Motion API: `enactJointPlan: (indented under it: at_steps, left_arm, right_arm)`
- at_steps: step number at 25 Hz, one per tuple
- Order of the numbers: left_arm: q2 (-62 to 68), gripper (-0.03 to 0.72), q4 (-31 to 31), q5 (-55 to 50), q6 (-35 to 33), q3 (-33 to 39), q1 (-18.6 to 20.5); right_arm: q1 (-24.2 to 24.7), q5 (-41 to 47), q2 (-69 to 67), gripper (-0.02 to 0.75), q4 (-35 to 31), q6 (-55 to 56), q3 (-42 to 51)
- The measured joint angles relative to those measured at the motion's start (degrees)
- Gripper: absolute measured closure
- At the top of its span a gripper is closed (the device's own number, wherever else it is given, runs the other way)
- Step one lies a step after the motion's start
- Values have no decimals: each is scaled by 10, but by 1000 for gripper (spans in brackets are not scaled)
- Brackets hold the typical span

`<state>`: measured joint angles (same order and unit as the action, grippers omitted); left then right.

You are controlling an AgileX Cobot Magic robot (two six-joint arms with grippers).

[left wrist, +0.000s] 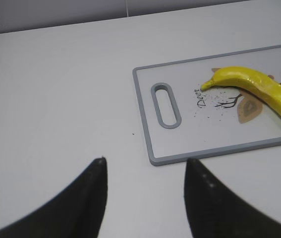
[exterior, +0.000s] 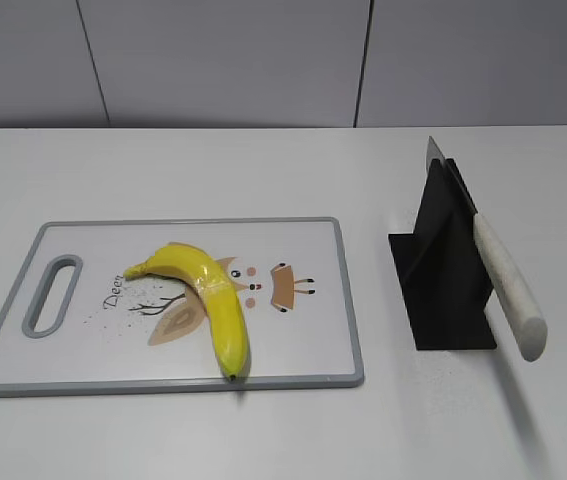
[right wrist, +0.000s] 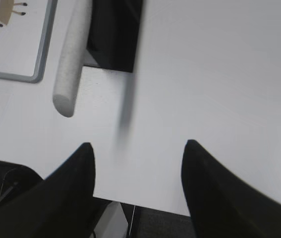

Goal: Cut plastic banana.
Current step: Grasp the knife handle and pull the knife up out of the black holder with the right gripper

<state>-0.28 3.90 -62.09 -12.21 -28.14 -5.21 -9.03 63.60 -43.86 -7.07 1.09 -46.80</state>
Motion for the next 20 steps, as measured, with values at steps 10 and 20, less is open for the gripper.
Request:
enactJointPlan:
  at_steps: [10,20]
  left_arm:
    - [0,199,-1,0,0,0,0]
    - [0,199,-1,0,0,0,0]
  right_arm:
    - [-139,-19,-174,286,-15,57,-67]
    - [-140,-44,-344,286,-45,73,-91]
